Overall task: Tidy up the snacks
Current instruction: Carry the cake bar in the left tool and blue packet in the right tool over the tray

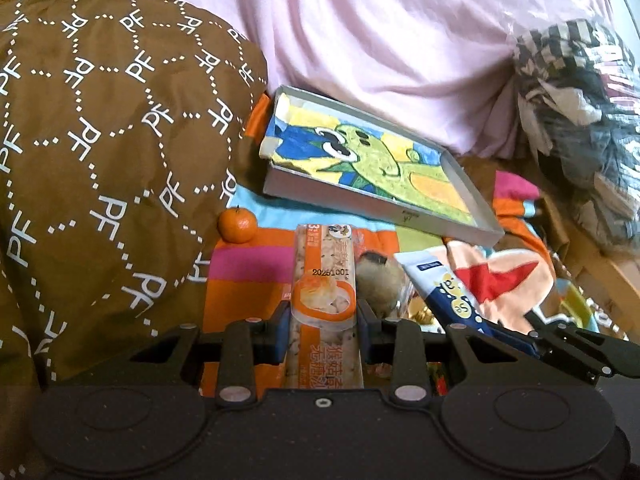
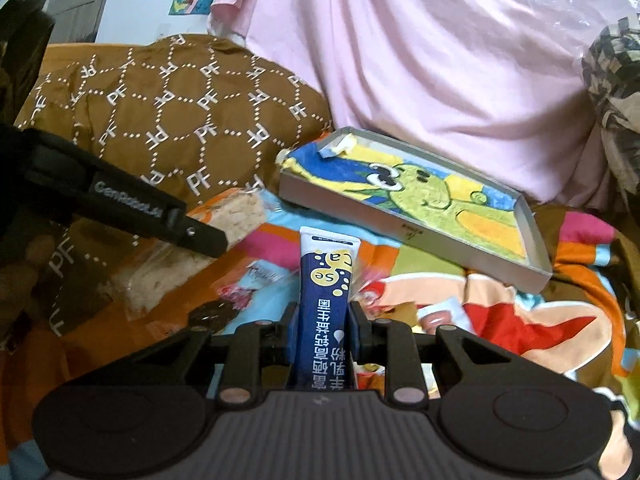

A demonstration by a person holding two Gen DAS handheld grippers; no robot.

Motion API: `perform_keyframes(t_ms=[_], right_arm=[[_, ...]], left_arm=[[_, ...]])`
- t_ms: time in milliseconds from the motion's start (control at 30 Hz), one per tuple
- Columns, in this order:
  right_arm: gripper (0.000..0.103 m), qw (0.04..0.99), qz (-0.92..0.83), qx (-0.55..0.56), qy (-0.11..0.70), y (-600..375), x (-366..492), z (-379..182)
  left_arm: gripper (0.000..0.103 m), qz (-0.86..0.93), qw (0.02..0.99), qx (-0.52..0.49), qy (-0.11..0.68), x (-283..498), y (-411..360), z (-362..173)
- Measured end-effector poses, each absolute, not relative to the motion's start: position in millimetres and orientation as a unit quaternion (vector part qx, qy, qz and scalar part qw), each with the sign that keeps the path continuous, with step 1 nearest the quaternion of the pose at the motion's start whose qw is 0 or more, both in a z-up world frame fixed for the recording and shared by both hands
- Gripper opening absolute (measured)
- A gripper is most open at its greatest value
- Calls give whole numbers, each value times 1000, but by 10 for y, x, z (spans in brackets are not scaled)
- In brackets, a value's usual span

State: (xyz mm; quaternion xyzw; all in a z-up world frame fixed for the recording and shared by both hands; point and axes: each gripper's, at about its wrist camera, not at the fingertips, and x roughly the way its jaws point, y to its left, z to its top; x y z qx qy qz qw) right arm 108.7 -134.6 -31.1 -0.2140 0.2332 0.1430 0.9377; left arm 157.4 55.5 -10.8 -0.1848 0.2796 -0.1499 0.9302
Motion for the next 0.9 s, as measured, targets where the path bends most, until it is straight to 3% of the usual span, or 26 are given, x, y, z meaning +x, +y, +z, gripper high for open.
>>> perform_keyframes(t_ms=[367,900], right_arm=[[28,930,142,-273,200,-1655,1684,51],[28,930,118,-258,232,-2130,3281,236]], left_arm=[[35,-132,944,-210,220,2117,303,248],[35,-96,944,-241,204,3512,-213,448]])
